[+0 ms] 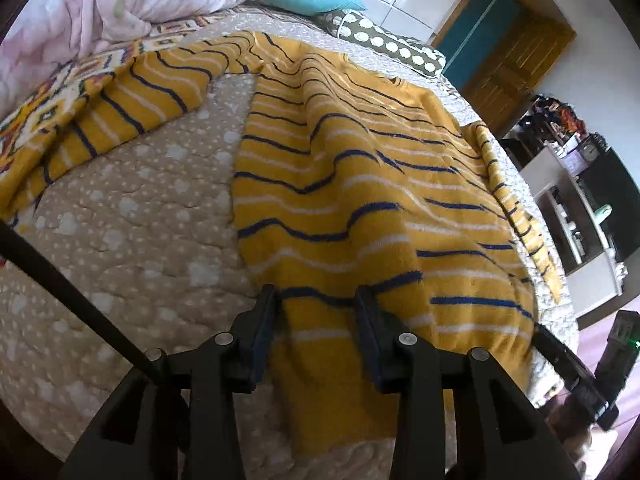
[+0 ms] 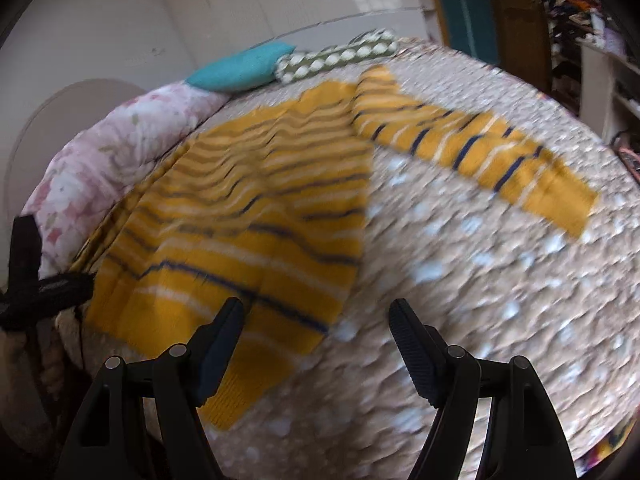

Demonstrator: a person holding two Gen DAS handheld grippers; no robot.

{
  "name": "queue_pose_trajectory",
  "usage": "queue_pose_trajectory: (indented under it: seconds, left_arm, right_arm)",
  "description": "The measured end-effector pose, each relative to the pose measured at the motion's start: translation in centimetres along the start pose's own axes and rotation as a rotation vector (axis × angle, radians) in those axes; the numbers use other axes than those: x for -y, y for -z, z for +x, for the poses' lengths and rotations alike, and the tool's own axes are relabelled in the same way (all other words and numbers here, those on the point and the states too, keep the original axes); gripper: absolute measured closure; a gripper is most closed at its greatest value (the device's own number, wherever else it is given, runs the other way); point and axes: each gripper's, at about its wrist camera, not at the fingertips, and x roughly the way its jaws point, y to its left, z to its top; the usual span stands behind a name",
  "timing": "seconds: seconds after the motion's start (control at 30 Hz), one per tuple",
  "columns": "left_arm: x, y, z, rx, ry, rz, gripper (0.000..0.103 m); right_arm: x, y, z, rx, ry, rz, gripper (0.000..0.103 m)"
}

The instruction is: Fold small clothes

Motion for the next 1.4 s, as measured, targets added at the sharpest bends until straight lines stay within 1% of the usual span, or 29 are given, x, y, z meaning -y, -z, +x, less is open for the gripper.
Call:
queue_pose_trajectory:
  seconds: [0.03, 0.07, 0.1, 0.13, 0.17, 0.2, 0.23, 0.27, 0.33, 0.4, 0.47, 0.53, 0.57, 0.63, 0.73, 0.77, 0.8, 0.83, 0.87, 0.9, 1.0, 1.07, 1.17, 1.2, 1.27, 1.3, 1.33, 1.37, 1.4]
  left_arm:
    - [0.5, 0.1, 0.1, -0.003, 0.008, -0.002, 0.068]
    - [1.0, 0.2, 0.1, -0.011, 0.022, -0.008, 0.091]
    - [1.0, 0.3, -0.4, -0.018, 0.024, -0.016, 0.097]
    - [0.8, 0.0, -0.8, -0.016, 0.013, -0.023, 0.097]
    - [0.0, -0.4, -1.7, -0.006, 0.003, -0.024, 0.097]
    - [-0.7, -0.6, -3.1, 0.02, -0.023, -0.025, 0.098]
    - [-0.8, -0.8, -4.0, 0.042, -0.046, -0.027, 0.098]
    - [-0.9, -0.9, -5.2, 0.066, -0.068, -0.03, 0.098]
    - [-1.5, -0.7, -7.6, 0.092, -0.096, -0.033, 0.098]
    - [-2.1, -0.2, -9.6, 0.102, -0.11, -0.055, 0.098]
    - [-2.9, 1.0, -10.8, 0.087, -0.106, -0.08, 0.1]
    - [-3.5, 2.1, -11.4, 0.071, -0.118, -0.084, 0.102]
    - [-3.7, 2.9, -11.6, 0.067, -0.137, -0.089, 0.103]
    - [-4.1, 3.7, -12.1, 0.074, -0.137, -0.083, 0.103]
    - [-3.7, 4.2, -13.7, 0.124, -0.175, -0.043, 0.102]
    - [-3.1, 4.3, -14.4, 0.151, -0.202, -0.014, 0.092]
    - [-2.9, 4.3, -14.8, 0.169, -0.214, 0.013, 0.074]
    - [-2.5, 4.4, -15.3, 0.188, -0.221, 0.031, 0.064]
    - [-1.8, 4.5, -15.8, 0.216, -0.223, 0.052, 0.048]
    - [-1.3, 4.5, -16.2, 0.234, -0.219, 0.063, 0.043]
    - [0.1, 4.6, -16.4, 0.251, -0.201, 0.102, 0.038]
    - [0.5, 4.7, -16.1, 0.24, -0.187, 0.119, 0.034]
    - [1.2, 5.0, -15.0, 0.21, -0.182, 0.146, 0.034]
    - [1.4, 5.1, -14.8, 0.202, -0.18, 0.154, 0.034]
    - [1.8, 5.2, -14.5, 0.193, -0.181, 0.17, 0.034]
    - [1.8, 5.3, -14.6, 0.192, -0.181, 0.178, 0.034]
    - [1.8, 5.3, -14.7, 0.194, -0.182, 0.185, 0.034]
    - [1.8, 5.3, -14.8, 0.197, -0.184, 0.188, 0.034]
    - [1.8, 5.3, -14.9, 0.2, -0.183, 0.189, 0.034]
  right_arm:
    - [-0.2, 0.6, 0.6, 0.005, 0.014, -0.027, 0.024]
    - [-0.8, 0.8, 1.1, 0.007, 0.023, -0.044, 0.025]
    - [-1.4, 0.8, 1.5, 0.007, 0.025, -0.065, 0.031]
    - [-1.4, 0.2, 1.2, -0.07, 0.011, -0.034, 0.037]
    - [-1.5, -0.1, 1.6, -0.098, 0.006, -0.047, 0.055]
    - [-1.9, -0.5, 1.8, -0.112, -0.026, -0.049, 0.067]
    - [-2.1, -0.8, 1.7, -0.125, -0.077, -0.03, 0.088]
    - [-2.1, -1.1, 1.2, -0.152, -0.109, 0.003, 0.089]
    - [-1.7, -1.3, 0.3, -0.133, -0.146, 0.008, 0.091]
    - [-1.3, -1.3, -1.1, -0.154, -0.174, 0.007, 0.093]
    - [-1.0, -0.7, -2.4, -0.176, -0.165, -0.018, 0.097]
    - [-0.9, 0.9, -3.3, -0.172, -0.174, -0.022, 0.098]
    - [-0.7, 1.6, -3.6, -0.186, -0.164, -0.022, 0.098]
    - [-0.4, 2.9, -4.8, -0.198, -0.15, -0.029, 0.099]
    - [0.7, 3.2, -6.5, -0.151, -0.097, -0.03, 0.099]
    - [1.6, 2.4, -7.3, -0.111, -0.063, -0.003, 0.099]
    - [2.8, 1.6, -7.7, -0.081, -0.025, 0.022, 0.093]
    - [3.8, 1.1, -8.1, -0.05, 0.009, 0.058, 0.088]
    - [5.0, 0.2, -8.5, -0.015, 0.058, 0.099, 0.073]
    - [6.6, -0.6, -8.8, 0.024, 0.117, 0.142, 0.058]
    - [10.7, -2.6, -9.1, 0.105, 0.224, 0.255, 0.047]
    - [12.9, -3.8, -8.2, 0.115, 0.27, 0.303, 0.044]
    - [14.8, -5.5, -4.7, 0.06, 0.31, 0.358, 0.044]
    - [16.0, -5.2, -3.6, 0.043, 0.315, 0.364, 0.044]
    - [16.5, -6.2, -1.3, 0.011, 0.332, 0.381, 0.042]
    - [16.6, -6.6, -0.7, 0.028, 0.33, 0.385, 0.046]
    - [16.9, -7.1, -0.4, 0.045, 0.314, 0.394, 0.055]
    - [16.9, -7.8, -0.1, 0.043, 0.268, 0.412, 0.085]
    - [17.3, -8.3, -0.1, 0.043, 0.21, 0.428, 0.09]
